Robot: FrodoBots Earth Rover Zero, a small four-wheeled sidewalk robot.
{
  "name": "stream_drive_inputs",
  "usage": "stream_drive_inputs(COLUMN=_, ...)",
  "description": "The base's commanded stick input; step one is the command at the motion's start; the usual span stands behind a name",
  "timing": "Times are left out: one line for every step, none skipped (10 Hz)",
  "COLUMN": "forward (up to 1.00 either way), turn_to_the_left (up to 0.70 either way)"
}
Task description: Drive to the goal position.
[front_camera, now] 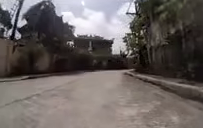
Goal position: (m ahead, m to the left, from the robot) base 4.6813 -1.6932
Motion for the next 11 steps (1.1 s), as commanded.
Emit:
stream_drive_inputs(forward=0.50, turn_to_the_left=0.01)
stream_drive_inputs(forward=0.50, turn_to_the_left=0.01)
stream_drive_inputs(forward=0.50, turn_to_the_left=0.01)
stream_drive_inputs(forward=0.50, turn_to_the_left=0.01)
stream_drive_inputs(forward=0.50, turn_to_the_left=0.01)
stream_drive_inputs(forward=0.50, turn_to_the_left=-0.09)
stream_drive_inputs(forward=0.50, turn_to_the_left=-0.49)
stream_drive_inputs(forward=0.50, turn_to_the_left=-0.49)
stream_drive_inputs(forward=0.50, turn_to_the_left=-0.49)
stream_drive_inputs(forward=0.50, turn_to_the_left=-0.49)
stream_drive_inputs(forward=0.50, turn_to_the_left=-0.49)
